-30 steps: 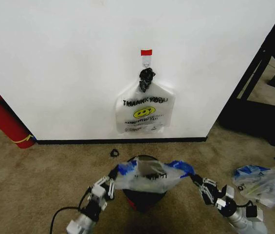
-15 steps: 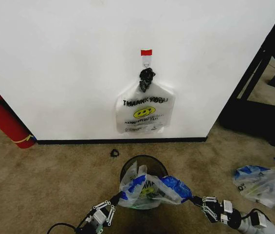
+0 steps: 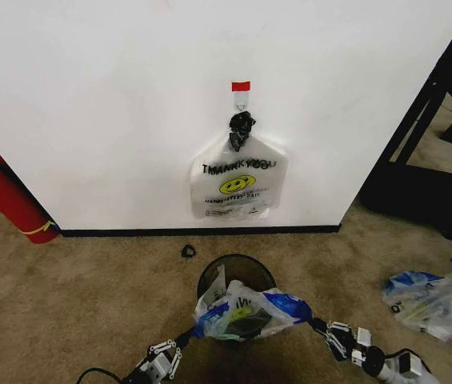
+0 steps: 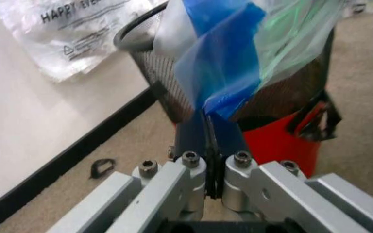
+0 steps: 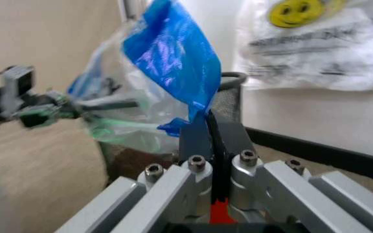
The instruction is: Pick up the garbage bag from the wall and place it over the trash bin.
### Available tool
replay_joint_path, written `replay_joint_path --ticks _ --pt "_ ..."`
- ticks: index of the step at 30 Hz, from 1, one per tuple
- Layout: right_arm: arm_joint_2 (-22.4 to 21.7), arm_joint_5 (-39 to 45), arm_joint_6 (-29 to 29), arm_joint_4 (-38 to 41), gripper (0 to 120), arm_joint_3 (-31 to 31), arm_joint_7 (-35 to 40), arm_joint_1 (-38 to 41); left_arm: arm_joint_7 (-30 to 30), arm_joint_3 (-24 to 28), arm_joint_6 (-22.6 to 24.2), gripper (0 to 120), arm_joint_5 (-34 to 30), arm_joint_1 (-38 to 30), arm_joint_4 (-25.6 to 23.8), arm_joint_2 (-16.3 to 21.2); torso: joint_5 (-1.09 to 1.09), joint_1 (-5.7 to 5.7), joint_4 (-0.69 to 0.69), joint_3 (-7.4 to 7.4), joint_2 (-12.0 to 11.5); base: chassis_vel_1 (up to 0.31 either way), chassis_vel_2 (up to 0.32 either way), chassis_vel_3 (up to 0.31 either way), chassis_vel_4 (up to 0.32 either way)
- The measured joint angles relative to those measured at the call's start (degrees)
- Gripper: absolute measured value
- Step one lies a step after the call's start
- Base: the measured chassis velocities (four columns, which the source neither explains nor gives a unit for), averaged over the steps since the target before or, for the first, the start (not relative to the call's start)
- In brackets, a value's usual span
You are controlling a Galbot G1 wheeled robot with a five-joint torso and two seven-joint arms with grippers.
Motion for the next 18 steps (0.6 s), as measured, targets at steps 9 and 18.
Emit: replay_joint_path --ticks 9,18 --pt "2.72 0.49 -0.05 -4.23 0 -4.52 8.67 3.22 -0.26 -0.04 0.28 0 -0.01 -1.12 2.38 -0.04 0.00 0.00 0.00 0.00 0.00 0.000 0.000 0.000 0.000" --pt "3.60 0.23 -2.39 -3.34 0 -7.12 17.11 2.92 -0.14 -0.11 0.54 0 0.60 -1.53 3.36 0.37 0.00 0.00 0.00 0.00 0.00 0.000 0.000 0.000 0.000"
